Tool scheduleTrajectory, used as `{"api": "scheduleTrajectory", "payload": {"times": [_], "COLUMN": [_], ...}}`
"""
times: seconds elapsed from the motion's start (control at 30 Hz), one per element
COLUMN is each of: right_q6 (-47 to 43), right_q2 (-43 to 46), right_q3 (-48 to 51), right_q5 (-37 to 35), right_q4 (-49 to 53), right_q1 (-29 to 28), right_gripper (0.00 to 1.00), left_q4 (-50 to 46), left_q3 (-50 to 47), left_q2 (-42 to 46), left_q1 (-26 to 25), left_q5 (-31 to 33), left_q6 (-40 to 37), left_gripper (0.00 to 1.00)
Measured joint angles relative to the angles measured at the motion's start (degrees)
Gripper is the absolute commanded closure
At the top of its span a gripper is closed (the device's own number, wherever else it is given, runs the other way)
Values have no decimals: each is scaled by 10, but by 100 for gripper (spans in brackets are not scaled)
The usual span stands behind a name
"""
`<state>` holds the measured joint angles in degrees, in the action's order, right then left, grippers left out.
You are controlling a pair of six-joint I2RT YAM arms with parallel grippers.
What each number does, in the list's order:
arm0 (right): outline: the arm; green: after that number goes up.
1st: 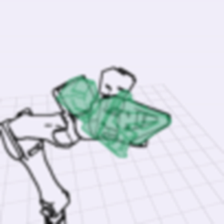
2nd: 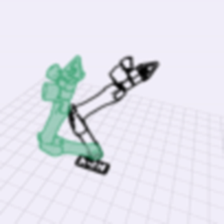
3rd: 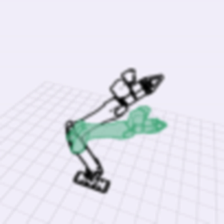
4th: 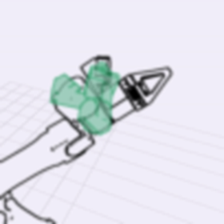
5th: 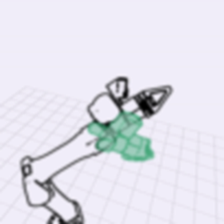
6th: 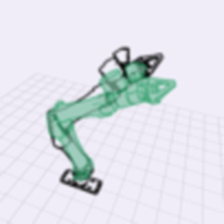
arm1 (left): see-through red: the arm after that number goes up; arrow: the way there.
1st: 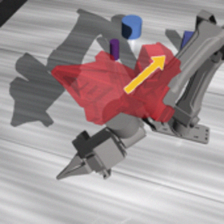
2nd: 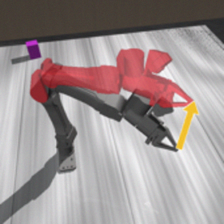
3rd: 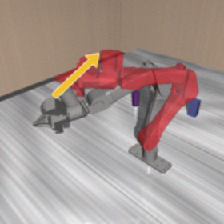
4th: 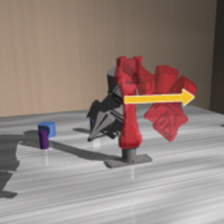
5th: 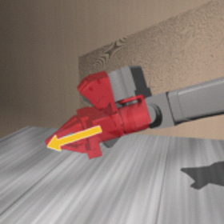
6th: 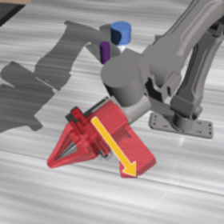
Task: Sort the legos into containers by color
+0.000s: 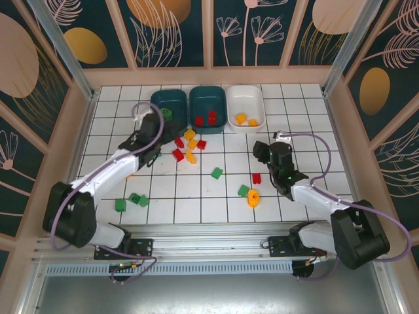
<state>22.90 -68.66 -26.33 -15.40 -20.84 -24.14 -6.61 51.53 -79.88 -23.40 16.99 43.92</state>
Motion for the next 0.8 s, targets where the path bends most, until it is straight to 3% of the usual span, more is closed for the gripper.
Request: {"api": "scheduleTrajectory", "payload": {"times": [0.13,0.23,0.5,0.8], "right_q6": [0,0,0,0], "right_q2": [-9,-9,-14,-34], "right_q3": [0,0,0,0], "right_q5": [0,0,-11,-10], "right_q4": [0,0,0,0], "right_q1": [-5,-5,-3,4], "right_gripper": [37,37,37,37], "left_q4": [19,30,3,-66], "left_q3": [-69,-69,85,170], "left_q2": [3,-17,-138,-306], "left_q1": [13,-1,-214,-290], "left_q5": [-37,-85,-111,-100], "left_q6": [46,34,-103,-194], "left_gripper": [23,20,24,27]}}
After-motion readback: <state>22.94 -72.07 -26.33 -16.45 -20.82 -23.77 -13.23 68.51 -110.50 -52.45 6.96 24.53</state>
